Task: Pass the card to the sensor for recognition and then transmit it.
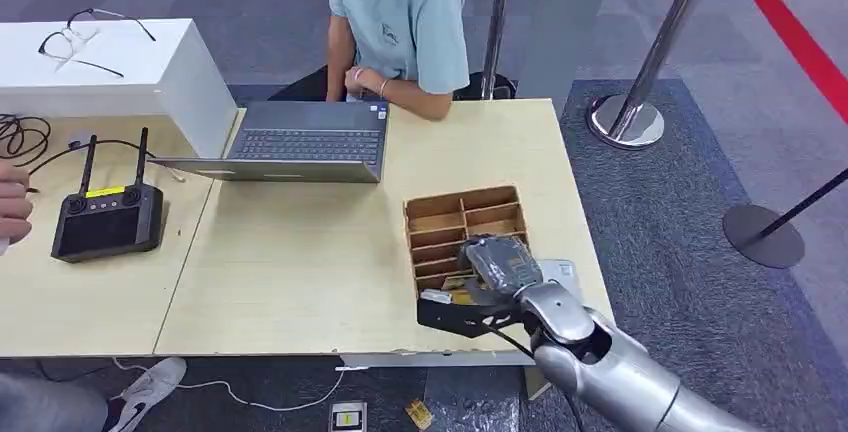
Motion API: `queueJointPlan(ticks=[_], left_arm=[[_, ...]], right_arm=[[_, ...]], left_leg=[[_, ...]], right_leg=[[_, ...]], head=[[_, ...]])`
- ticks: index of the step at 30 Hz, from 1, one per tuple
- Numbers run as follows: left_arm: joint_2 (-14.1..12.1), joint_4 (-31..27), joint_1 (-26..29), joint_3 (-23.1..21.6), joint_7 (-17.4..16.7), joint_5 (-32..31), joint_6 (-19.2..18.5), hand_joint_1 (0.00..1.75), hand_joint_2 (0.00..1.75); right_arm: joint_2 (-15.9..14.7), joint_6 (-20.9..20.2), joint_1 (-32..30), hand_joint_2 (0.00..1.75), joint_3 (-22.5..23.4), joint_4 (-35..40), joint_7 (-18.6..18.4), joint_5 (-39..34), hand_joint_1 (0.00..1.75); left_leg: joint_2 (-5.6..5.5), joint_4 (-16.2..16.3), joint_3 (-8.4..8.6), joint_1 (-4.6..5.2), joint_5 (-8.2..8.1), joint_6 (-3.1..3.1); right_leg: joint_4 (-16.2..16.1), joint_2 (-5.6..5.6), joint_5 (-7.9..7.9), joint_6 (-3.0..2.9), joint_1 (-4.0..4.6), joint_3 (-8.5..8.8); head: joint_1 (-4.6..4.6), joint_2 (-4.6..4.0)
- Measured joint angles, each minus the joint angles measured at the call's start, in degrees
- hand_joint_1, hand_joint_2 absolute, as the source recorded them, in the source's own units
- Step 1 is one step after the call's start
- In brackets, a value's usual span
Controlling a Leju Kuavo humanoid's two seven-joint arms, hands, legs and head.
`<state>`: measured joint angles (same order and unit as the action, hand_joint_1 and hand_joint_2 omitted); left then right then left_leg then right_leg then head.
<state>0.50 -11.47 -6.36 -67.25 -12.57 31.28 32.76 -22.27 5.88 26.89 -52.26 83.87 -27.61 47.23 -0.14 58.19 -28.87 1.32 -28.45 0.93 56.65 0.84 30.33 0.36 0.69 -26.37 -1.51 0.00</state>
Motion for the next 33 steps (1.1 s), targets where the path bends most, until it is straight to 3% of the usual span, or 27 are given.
queueJointPlan(ticks=[7,14,33], left_arm=[[0.0,0.0,-0.01,0.0,0.11,-0.07,0.15,0.0,1.75],[0.0,0.0,-0.01,0.0,0.11,-0.09,0.17,0.0,1.75],[-0.02,0.0,0.02,0.0,0.28,0.37,0.35,0.0,1.75]], right_arm=[[0.02,0.63,-0.51,1.75,0.29,0.15,0.37,-0.37,1.75],[0.02,1.09,-1.02,1.75,0.39,0.17,0.48,-0.37,1.5],[-0.39,-0.07,-0.87,1.75,1.36,4.94,-0.39,2.73,1.5]], left_leg=[[0.0,0.01,0.0,0.0,0.0,0.0],[0.01,0.0,0.04,0.0,0.0,0.0],[0.0,0.0,-0.01,0.0,0.0,0.0]], right_leg=[[0.0,0.0,0.0,0.0,0.0,0.01],[0.0,0.0,0.0,0.0,0.0,0.03],[0.0,0.0,0.0,0.0,0.0,0.0]], head=[[0.02,0.0],[0.0,0.0],[0.02,0.0]])
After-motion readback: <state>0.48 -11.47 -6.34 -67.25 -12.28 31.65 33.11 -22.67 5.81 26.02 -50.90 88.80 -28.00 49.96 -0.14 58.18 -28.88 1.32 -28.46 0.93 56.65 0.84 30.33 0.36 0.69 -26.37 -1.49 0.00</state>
